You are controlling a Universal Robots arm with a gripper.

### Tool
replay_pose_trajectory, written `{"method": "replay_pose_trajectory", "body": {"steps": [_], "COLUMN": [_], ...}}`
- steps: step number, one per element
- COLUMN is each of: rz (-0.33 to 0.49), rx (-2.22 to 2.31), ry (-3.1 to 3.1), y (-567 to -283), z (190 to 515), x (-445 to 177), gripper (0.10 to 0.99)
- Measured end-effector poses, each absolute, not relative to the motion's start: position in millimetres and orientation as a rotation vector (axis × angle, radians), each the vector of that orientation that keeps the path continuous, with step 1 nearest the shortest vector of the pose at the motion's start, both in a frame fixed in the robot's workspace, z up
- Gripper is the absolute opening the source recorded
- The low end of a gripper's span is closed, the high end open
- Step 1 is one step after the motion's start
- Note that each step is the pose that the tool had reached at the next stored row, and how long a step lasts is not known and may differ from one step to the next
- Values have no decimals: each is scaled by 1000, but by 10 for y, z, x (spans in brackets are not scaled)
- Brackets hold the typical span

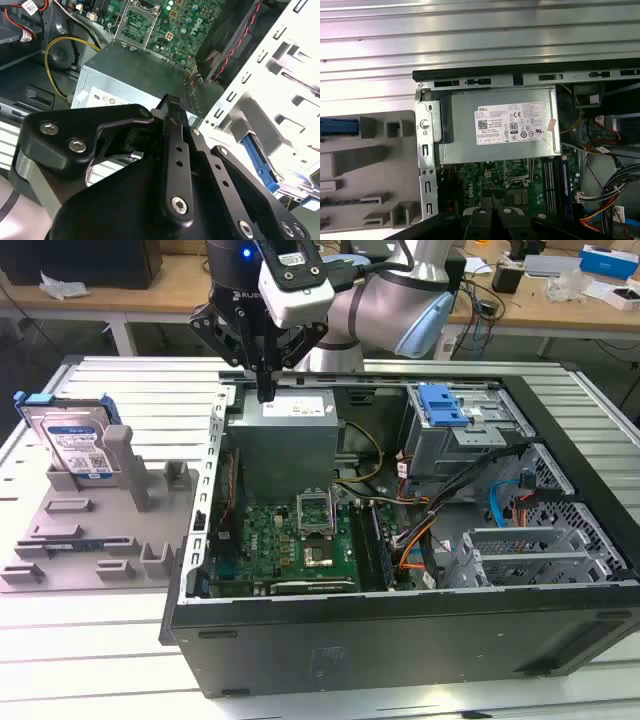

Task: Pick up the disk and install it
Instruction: 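Reach for the disk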

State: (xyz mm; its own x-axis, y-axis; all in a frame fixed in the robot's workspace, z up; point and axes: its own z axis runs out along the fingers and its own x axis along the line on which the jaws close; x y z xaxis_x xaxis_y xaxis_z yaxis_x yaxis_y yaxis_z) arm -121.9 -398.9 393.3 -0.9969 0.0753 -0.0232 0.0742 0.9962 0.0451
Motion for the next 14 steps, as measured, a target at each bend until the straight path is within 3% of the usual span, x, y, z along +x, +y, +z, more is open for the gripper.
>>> {"method": "replay_pose_trajectory", "body": {"steps": [14], "rz": [69], "rx": [117], "ry": [3114], "y": [-3940], "z": [3933], "x": [-1326], "gripper": [106]}}
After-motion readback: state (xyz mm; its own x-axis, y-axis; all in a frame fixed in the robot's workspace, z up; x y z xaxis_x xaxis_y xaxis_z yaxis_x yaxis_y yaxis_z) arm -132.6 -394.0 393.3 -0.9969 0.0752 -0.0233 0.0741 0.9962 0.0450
